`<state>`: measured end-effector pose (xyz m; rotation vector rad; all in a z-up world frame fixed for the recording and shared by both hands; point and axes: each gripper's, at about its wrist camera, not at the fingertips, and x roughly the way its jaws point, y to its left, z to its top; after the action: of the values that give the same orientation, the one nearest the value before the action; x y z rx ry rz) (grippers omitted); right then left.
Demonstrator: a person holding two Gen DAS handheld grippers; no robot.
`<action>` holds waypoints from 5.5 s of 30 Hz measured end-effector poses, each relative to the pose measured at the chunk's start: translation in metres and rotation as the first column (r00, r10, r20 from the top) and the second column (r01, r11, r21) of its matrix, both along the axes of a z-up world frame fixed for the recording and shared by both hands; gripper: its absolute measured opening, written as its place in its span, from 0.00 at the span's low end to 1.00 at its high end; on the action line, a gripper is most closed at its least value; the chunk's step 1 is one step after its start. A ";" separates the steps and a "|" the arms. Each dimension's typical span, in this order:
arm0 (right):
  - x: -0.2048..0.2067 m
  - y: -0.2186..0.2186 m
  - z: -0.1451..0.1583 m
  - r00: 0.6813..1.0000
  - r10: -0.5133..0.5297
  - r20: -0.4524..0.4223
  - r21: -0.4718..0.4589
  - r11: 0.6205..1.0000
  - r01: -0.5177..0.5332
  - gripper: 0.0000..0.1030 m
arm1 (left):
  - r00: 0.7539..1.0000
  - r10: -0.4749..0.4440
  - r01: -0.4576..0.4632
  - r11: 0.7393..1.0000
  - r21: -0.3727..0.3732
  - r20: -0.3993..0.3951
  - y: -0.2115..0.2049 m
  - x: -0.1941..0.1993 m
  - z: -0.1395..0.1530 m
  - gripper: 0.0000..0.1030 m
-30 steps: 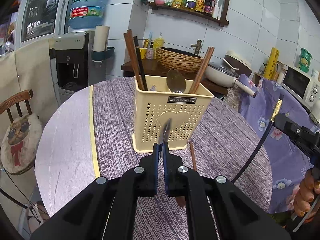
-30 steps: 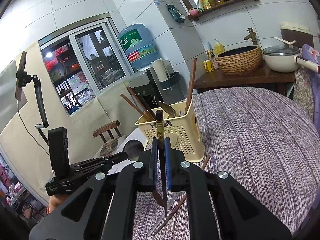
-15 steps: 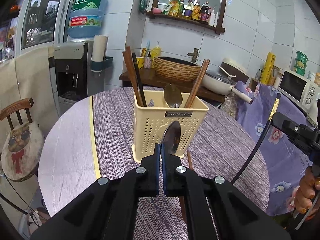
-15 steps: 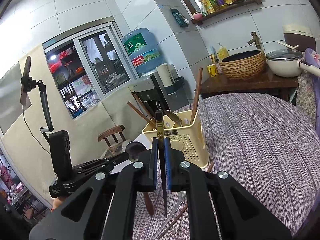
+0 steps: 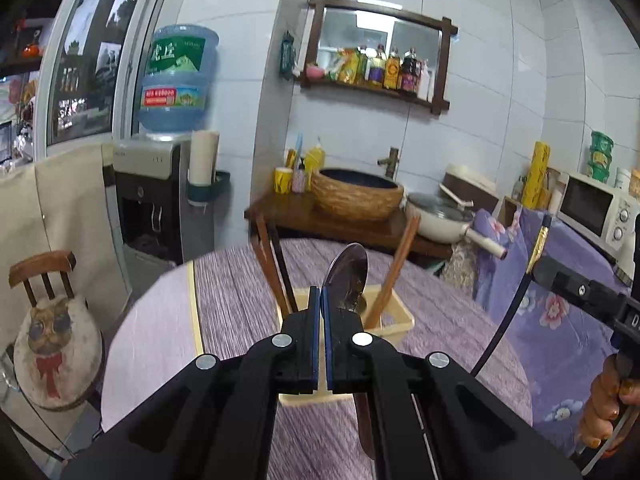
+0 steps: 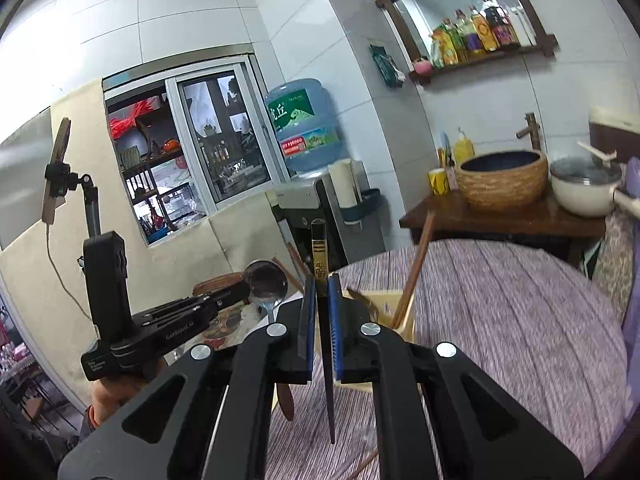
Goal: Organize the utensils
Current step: 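Carry the spoon and black chopstick upright over the cream holder with both tools, then lower the spoon and chopstick into the holder and open both tools, then move both open tools back toward the clear spoon and wooden chopstick, then close the left tool on the clear plastic spoon while the right tool grasps the wooden chopstick, then lift the clear spoon and wooden chopstick upright over the cream holder with both tools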
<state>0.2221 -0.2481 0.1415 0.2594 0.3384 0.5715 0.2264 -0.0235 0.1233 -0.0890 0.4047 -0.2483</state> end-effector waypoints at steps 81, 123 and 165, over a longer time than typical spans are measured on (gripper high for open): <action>0.001 -0.016 -0.193 0.847 -0.346 -0.403 -0.256 0.931 0.259 0.53 | 0.911 -0.072 0.125 0.987 0.106 -0.406 -0.043 -0.032 -0.182 0.55; 0.033 0.010 -0.196 0.826 -0.297 -0.479 -0.288 0.942 0.172 0.55 | 0.884 0.032 0.063 0.980 0.187 -0.466 -0.044 0.008 -0.191 0.35; 0.026 -0.007 -0.134 0.915 -0.202 -0.348 -0.010 0.977 0.212 0.08 | 0.956 -0.019 0.027 0.999 0.022 -0.293 -0.005 -0.010 -0.125 0.35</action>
<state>0.2482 -0.2551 0.0070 0.4202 0.6378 0.3179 0.2168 -0.0286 -0.0014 -0.0967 0.7048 -0.2533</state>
